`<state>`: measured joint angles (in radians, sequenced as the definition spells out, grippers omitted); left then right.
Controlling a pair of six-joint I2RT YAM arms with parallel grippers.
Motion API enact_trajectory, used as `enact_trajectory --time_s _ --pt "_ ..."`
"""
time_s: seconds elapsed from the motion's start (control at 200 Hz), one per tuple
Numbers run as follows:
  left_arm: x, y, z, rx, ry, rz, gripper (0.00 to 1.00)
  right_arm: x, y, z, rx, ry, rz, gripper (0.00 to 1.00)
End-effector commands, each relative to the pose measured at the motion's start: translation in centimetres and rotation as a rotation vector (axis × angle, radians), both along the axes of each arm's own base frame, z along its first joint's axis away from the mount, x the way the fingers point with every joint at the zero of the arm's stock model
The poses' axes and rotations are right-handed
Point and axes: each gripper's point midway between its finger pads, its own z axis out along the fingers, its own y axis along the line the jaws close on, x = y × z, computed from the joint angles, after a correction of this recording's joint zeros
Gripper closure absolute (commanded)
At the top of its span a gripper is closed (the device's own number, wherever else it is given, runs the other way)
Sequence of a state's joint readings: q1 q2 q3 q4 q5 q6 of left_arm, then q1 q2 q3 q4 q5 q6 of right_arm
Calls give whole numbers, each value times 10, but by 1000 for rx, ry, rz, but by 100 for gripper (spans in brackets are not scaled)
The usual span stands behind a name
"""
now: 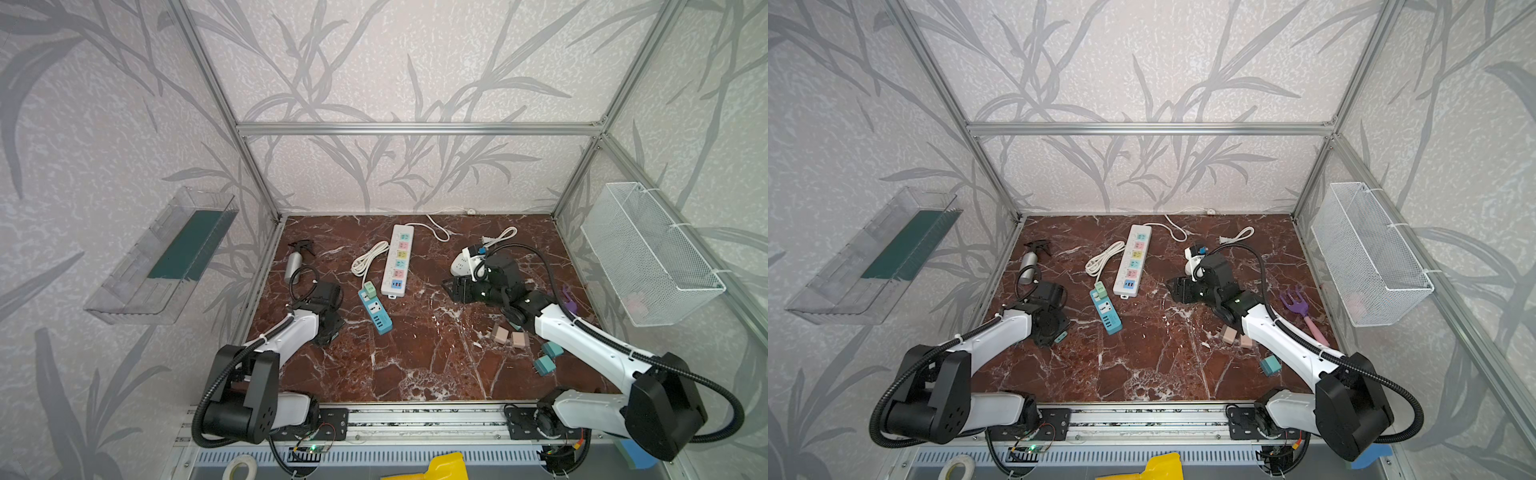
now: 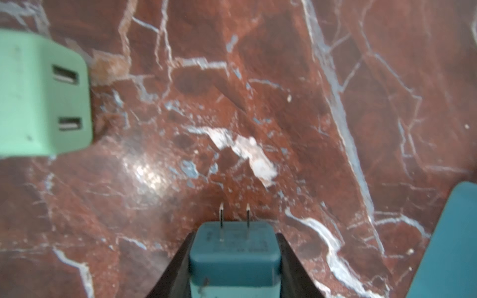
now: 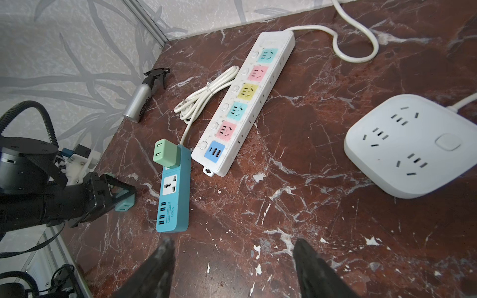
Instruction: Insert the plug
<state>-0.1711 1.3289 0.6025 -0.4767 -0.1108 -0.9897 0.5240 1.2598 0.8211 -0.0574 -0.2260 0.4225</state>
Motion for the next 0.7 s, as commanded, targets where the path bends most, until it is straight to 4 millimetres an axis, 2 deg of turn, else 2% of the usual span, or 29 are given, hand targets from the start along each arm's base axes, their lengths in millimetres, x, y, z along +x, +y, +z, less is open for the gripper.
enact_trajectory --time_s 0.0,0.14,0.185,0.325,0.59,0.695 --pt "3 -2 5 -10 -32 44 44 -9 -4 2 -7 1 14 27" --pt "4 -8 18 -23 -65 16 32 -14 -12 5 -27 -6 -5 25" --pt "4 -9 21 -26 -79 2 23 -14 -16 6 -37 -12 -18 24" --pt "0 -13 23 -32 -98 -50 15 -17 -20 16 -37 -29 -29 24" --pt "-7 -33 12 -119 -107 -96 13 -23 -21 41 0 -60 -23 23" --pt "1 -45 10 -170 -132 -128 10 -24 -23 42 -3 -71 -25 24"
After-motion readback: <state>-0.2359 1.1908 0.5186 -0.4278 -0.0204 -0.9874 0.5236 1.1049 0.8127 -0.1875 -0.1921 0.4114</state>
